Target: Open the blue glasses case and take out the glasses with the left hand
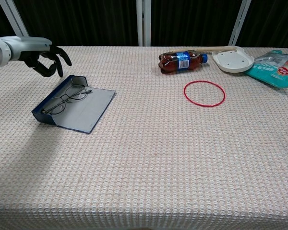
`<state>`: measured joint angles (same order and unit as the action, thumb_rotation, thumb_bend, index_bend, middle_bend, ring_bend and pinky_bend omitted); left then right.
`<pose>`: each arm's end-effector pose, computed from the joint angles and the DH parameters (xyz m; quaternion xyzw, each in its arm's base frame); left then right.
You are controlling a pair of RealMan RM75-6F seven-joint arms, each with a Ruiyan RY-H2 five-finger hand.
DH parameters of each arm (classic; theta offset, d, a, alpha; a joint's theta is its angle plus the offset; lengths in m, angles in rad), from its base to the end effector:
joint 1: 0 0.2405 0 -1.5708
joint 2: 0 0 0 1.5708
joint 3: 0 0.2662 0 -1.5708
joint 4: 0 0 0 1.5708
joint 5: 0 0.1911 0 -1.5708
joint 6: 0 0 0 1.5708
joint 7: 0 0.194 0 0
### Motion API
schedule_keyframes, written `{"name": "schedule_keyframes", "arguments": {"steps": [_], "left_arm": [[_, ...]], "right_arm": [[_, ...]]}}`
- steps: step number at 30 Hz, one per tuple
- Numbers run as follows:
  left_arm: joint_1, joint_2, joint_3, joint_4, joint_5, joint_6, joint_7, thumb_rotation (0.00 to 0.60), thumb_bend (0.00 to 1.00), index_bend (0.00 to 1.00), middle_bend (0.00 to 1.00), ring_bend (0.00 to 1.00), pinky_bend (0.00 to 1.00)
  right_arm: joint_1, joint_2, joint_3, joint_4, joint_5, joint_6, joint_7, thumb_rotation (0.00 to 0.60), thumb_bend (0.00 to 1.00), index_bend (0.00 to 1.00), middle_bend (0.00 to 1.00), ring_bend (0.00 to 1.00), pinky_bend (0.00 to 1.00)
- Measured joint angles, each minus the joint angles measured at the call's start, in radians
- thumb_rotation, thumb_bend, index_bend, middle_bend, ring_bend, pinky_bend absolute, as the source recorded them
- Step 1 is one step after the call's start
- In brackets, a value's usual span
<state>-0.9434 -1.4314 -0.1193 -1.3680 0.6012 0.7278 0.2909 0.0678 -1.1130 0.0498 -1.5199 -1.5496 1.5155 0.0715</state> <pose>-0.1906 0.4487 0.0075 -0.6900 -0.5091 -0.2646 0.4413 -0.3217 -0.2258 0.1928 0.6026 -0.3655 0.3945 0.5897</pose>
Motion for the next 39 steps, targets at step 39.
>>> {"name": "schedule_keyframes", "arguments": {"steps": [39], "left_arm": [[-0.042, -0.077, 0.068, -0.162, 0.220, 0.103, 0.144, 0.600, 0.42, 0.28, 0.32, 0.10, 0.00]], "right_arm": [[0.011, -0.013, 0.003, 0.018, -0.001, -0.017, 0.017, 0.600, 0.29, 0.00, 0.11, 0.00, 0.00]]}}
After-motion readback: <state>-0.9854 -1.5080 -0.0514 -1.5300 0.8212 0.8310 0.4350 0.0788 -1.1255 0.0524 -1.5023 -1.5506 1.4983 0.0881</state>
